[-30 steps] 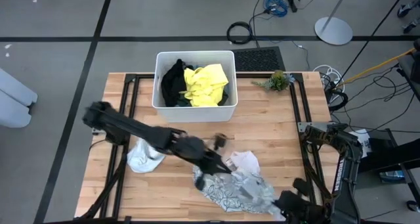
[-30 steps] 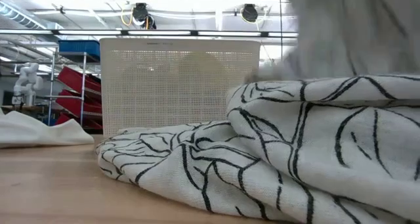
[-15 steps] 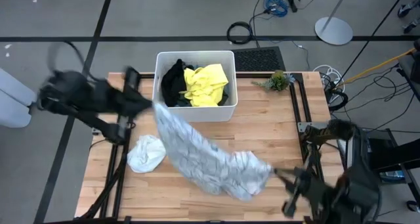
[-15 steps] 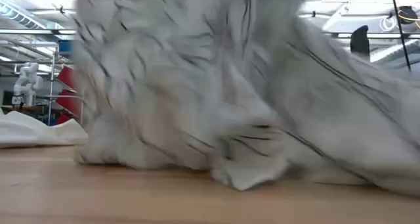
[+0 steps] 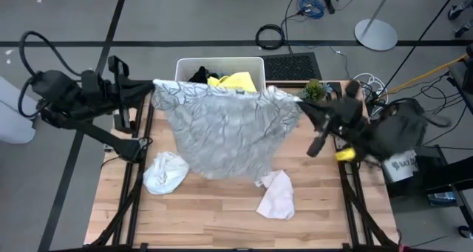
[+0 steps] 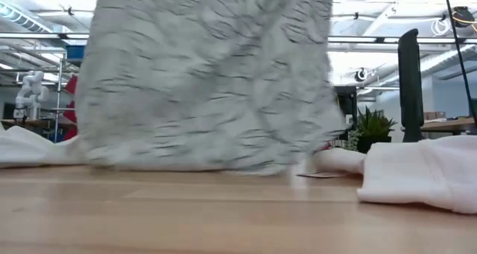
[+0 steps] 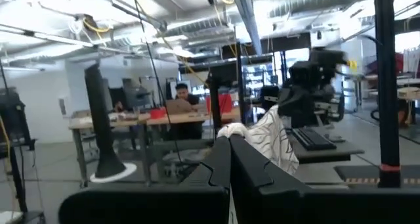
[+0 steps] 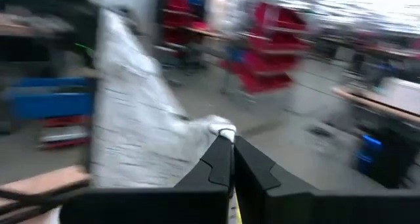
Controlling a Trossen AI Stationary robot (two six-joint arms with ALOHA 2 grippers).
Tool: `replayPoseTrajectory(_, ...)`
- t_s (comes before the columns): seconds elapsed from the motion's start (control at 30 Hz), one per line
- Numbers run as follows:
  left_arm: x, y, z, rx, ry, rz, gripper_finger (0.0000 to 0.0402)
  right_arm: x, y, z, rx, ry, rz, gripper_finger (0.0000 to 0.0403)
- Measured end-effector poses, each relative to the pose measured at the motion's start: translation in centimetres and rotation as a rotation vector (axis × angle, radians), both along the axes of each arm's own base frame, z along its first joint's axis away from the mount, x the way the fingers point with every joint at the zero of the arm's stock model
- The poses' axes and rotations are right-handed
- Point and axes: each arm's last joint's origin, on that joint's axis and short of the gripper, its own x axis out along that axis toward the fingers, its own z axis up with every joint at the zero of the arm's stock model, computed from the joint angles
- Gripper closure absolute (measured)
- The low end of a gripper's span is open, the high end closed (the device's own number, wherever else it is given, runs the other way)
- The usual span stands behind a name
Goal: Fold laundry
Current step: Fold the white patterned blouse
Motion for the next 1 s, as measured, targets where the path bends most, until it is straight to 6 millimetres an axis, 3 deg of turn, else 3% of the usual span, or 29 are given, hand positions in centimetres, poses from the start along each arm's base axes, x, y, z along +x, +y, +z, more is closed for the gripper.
replayPoseTrajectory(0.13,0.0,0.0,0.2,0.007,-0.018,-0.012,0.0401,0.8,-0.4,3.0,0.001,-0.154,0.340,0.0403)
replayPoseTrajectory(0.23,0.2,-0.3,-0.5,0.029,0.050,-0.064,0.0401,1.3,0.3,3.1,0.024,-0.195,0.515,0.0403)
replayPoseTrajectory(0.33,0.1,-0.4,-1.4,0.044,0.140,-0.091,0.0401,2.2,1.8,1.4,0.078,-0.090,0.620,0.0403)
replayPoseTrajectory(0.5,0.1,-0.9,-2.4,0.032,0.233,-0.175,0.0402,2.7,4.8,-2.2,0.226,0.122,0.648,0.0403)
replayPoseTrajectory(0.77,-0.1,-2.4,-3.7,0.022,0.362,-0.493,0.0402,5.2,13.0,-7.9,0.343,0.272,0.689,0.0403)
replayPoseTrajectory(1.0,1.0,-3.9,-6.4,-0.009,0.547,-0.578,0.0402,6.7,18.5,-13.3,0.351,0.382,0.667,0.0403)
